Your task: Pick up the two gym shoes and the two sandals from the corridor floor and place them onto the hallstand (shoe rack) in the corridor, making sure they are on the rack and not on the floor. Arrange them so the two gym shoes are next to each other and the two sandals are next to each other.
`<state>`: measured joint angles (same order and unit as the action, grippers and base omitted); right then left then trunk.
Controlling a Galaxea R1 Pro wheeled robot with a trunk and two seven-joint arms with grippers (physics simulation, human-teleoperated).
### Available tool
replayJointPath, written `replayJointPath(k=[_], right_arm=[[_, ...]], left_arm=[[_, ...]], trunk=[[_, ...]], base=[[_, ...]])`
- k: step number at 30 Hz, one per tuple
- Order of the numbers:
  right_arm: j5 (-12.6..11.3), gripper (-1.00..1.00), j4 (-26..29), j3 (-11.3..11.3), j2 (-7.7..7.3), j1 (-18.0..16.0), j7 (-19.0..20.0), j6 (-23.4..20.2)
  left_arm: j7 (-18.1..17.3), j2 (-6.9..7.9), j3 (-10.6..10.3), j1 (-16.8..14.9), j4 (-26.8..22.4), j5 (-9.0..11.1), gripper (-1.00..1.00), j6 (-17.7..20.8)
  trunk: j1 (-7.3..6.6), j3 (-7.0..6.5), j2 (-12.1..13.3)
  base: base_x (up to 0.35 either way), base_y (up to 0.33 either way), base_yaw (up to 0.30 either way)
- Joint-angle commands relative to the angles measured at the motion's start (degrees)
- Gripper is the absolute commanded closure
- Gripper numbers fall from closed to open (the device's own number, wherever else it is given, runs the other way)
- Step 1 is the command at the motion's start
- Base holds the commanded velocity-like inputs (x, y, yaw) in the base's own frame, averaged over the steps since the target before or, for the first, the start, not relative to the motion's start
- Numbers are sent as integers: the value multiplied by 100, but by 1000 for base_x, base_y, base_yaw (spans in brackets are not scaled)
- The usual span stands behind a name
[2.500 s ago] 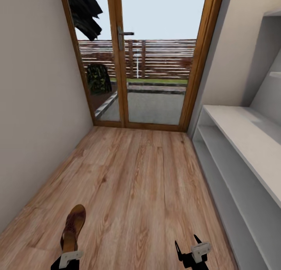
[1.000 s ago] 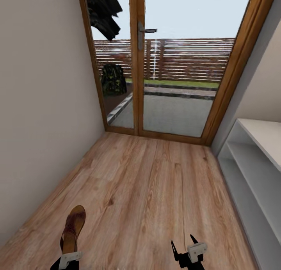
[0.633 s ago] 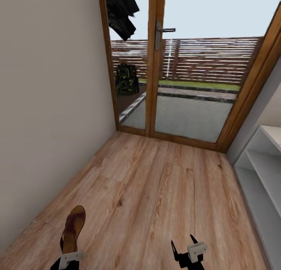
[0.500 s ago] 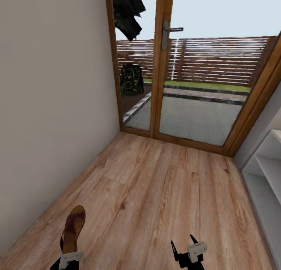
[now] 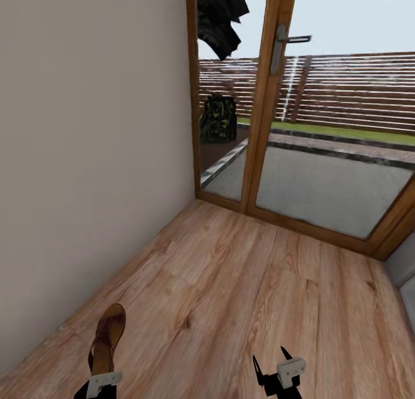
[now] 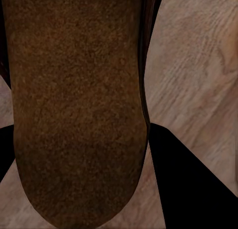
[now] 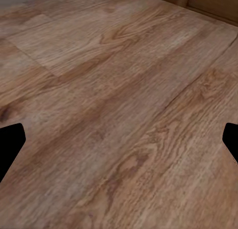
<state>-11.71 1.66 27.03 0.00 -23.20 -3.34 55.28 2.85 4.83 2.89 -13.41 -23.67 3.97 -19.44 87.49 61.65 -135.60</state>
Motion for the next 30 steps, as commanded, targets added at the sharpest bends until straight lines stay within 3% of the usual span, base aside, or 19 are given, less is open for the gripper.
replayJointPath(k=[1, 9, 30], right_arm=[[-25, -100, 1, 50, 0, -1, -35, 9], [-25, -100, 1, 49, 0, -1, -37, 9], [-25, -100, 1, 50, 0, -1, -36, 9]], left_arm=[[5, 1, -8, -3, 3, 28, 100, -15], [5, 1, -1, -3, 16, 50, 100, -16], [5, 1, 1, -3, 25, 60, 100, -16]], trunk=[[1, 5, -2], [1, 5, -2], [1, 5, -2]], base=[[198, -246, 276], [167, -205, 276], [6, -5, 276]])
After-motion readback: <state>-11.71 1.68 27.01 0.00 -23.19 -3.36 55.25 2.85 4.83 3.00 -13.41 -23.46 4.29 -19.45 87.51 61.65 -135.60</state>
